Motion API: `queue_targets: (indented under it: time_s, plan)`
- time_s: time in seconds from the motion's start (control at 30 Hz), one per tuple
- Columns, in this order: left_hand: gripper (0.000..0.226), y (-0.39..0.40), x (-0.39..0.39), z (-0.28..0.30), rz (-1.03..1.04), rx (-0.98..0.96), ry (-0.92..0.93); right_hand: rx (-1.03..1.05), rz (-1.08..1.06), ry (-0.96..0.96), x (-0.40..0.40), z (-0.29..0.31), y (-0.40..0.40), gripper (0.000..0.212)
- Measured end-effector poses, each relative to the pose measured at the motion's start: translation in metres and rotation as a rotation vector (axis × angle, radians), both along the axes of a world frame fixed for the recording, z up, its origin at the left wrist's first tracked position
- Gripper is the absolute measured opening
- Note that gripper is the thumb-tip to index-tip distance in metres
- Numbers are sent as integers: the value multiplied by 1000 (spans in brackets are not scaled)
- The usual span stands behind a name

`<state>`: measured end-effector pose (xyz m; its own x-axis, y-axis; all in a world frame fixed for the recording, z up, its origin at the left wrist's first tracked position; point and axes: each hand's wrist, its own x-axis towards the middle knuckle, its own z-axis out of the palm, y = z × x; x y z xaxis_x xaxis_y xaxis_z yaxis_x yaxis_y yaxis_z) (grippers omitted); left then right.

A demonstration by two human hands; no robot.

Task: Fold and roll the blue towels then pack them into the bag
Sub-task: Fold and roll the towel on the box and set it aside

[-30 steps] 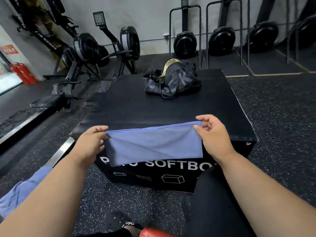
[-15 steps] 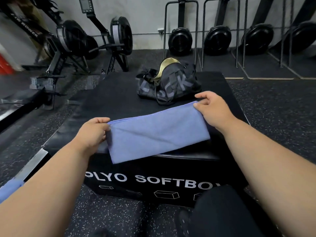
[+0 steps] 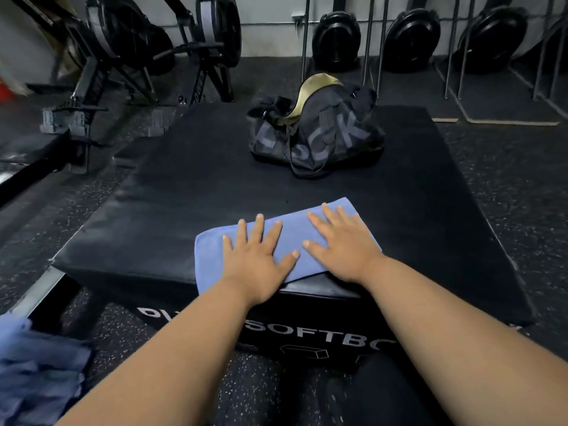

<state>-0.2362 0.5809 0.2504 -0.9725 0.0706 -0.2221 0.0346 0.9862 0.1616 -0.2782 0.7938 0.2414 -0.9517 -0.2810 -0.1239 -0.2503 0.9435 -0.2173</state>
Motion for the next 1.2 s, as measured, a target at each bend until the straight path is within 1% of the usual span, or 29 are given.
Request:
queue_targets:
  time_s: [0.1,0.27,0.43,0.53,0.6,0.63,0.67,0.77,0.83,0.9,1.0,1.07,1.13,1.17,1.2]
  plan:
    - [90,-14,4,0,15,-3,4,-4,-13,3,1,3,4,84]
    - [102,-47,16,3,97,-46,14,-12,-70,-14,-1,6,13,87]
    - [105,-69,18,3,154,9,20,-40,-153,-16,-10,6,23,82]
    - [104,-73,18,3,179,51,24,-127,-325,44,-11,3,28,85]
    - [104,-74,18,3,179,56,28,-163,-439,70,-9,1,29,82]
    - [104,-73,18,3,177,51,31,-177,-459,87,-9,0,28,76]
    - [104,-73,18,3,177,44,31,-200,-461,119,-9,0,27,65]
    - [106,-70,18,2,193,23,27,-297,-437,230,-20,5,25,22]
    - [104,-65,17,3,215,16,20,-346,-407,243,-35,10,25,12]
    - [100,-55,13,4,248,17,10,-317,-359,250,-56,14,28,7]
    - [96,-34,5,3,290,19,14,-206,-298,244,-87,25,28,10]
    - [95,-24,-1,2,327,31,18,-116,-277,257,-99,32,24,18]
    - [96,-19,-6,0,360,35,23,16,-231,326,-104,35,14,42]
    - [97,-19,-7,0,370,39,24,33,-198,351,-102,34,5,54]
    - [98,-19,-7,-1,374,43,27,-5,-161,347,-97,31,-5,61]
